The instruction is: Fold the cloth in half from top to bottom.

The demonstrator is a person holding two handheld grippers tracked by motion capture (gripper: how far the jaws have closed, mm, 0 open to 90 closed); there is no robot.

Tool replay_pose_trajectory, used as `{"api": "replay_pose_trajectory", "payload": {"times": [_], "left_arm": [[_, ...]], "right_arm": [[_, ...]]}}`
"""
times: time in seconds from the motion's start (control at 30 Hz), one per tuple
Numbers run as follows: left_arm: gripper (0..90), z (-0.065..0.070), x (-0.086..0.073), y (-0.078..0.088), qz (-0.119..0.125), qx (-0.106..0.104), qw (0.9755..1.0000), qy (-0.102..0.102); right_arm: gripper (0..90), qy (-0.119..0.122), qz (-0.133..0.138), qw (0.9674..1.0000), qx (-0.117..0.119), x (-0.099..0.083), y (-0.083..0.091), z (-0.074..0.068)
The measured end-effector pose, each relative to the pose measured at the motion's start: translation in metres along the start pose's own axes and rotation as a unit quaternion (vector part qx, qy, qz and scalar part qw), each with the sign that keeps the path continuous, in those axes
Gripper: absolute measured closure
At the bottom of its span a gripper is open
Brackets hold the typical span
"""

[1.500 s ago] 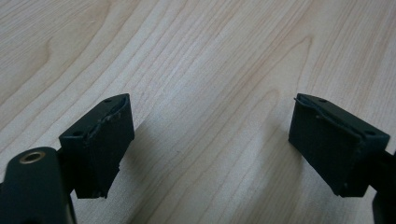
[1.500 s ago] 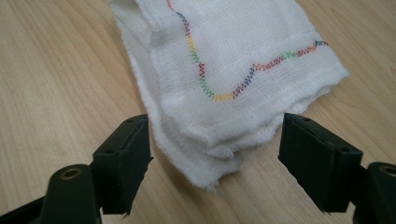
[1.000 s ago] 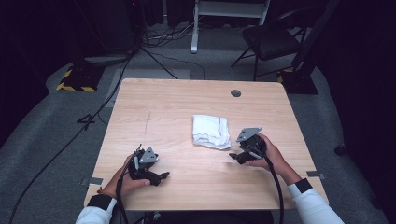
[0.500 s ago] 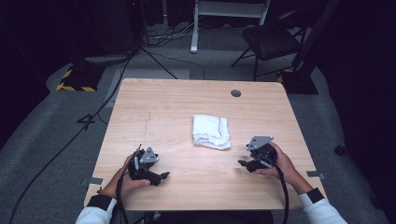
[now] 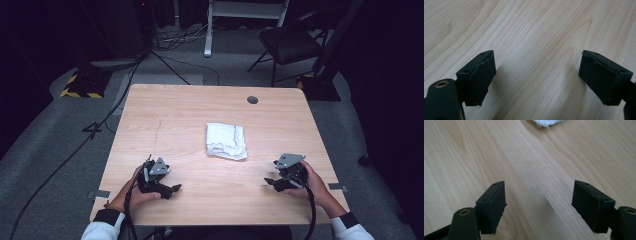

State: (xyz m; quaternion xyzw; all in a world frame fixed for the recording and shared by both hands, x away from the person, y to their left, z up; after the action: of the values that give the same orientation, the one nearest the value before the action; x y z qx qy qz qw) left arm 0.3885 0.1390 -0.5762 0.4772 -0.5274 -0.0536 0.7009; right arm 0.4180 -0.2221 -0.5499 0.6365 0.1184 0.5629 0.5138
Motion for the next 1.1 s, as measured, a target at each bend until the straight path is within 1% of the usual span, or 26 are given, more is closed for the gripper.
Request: {"api": "replay_pose_trajectory", "payload": {"times": [0.23, 0.3, 0.43, 0.53, 0.6, 0.67, 0.73, 0.77, 0.83, 0.93, 0.97, 1.03, 1.07, 1.1], "left_arm": [[14.4, 0.0, 0.0, 0.0, 0.0, 0.001, 1.0, 0.002], [14.4, 0.0, 0.0, 0.0, 0.0, 0.002, 1.0, 0.002], [14.5, 0.0, 0.0, 0.0, 0.0, 0.001, 1.0, 0.002], [14.4, 0.0, 0.0, 0.0, 0.0, 0.002, 1.0, 0.002], [14.5, 0.0, 0.0, 0.0, 0.0, 0.001, 1.0, 0.002], [14.4, 0.0, 0.0, 0.0, 0.0, 0.002, 1.0, 0.002], [14.4, 0.0, 0.0, 0.0, 0.0, 0.003, 1.0, 0.003], [14.5, 0.0, 0.0, 0.0, 0.0, 0.003, 1.0, 0.003], [14.4, 0.0, 0.0, 0.0, 0.0, 0.003, 1.0, 0.005], [14.4, 0.0, 0.0, 0.0, 0.0, 0.003, 1.0, 0.005], [14.4, 0.0, 0.0, 0.0, 0.0, 0.003, 1.0, 0.005], [14.5, 0.0, 0.0, 0.0, 0.0, 0.003, 1.0, 0.004], [14.4, 0.0, 0.0, 0.0, 0.0, 0.003, 1.0, 0.005], [14.4, 0.0, 0.0, 0.0, 0.0, 0.003, 1.0, 0.005]], "right_arm": [[28.4, -0.018, 0.01, 0.9998, -0.008, -0.02, 0.007, 0.003], [28.2, -0.025, 0.01, 0.9996, -0.009, -0.026, 0.01, 0.003], [27.7, -0.041, 0.016, 0.9989, -0.017, -0.038, 0.016, 0.008], [27.7, -0.058, 0.02, 0.9979, -0.018, -0.048, 0.02, 0.01], [26.9, -0.066, 0.019, 0.9975, -0.021, -0.055, 0.022, 0.012], [27.2, -0.078, 0.024, 0.9964, -0.022, -0.061, 0.026, 0.015], [27.0, -0.085, 0.029, 0.9957, -0.022, -0.066, 0.028, 0.017], [25.5, -0.09, 0.032, 0.9952, -0.023, -0.068, 0.03, 0.018], [25.0, -0.1, 0.036, 0.9938, -0.03, -0.074, 0.033, 0.02], [23.3, -0.117, 0.049, 0.9914, -0.031, -0.083, 0.038, 0.022], [22.2, -0.128, 0.057, 0.9897, -0.031, -0.087, 0.039, 0.023], [22.2, -0.157, 0.078, 0.9843, -0.021, -0.094, 0.04, 0.025], [22.8, -0.167, 0.082, 0.9822, -0.029, -0.097, 0.042, 0.026], [22.7, -0.169, 0.081, 0.9817, -0.033, -0.099, 0.044, 0.027]]}}
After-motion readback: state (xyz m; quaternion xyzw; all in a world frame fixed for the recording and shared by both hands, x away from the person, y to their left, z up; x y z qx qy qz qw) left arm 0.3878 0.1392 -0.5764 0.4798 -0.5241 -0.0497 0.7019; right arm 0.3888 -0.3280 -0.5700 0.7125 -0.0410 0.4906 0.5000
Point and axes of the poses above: each handheld gripper's, and its own axes: y roughly backward along the jaws, x roughly out of its top, z roughly to its right, the point moved 10 cm from there along -y, roughly forward along the jaws, and after that the axes turned 2 degrees about x, right-handed, at the moved point
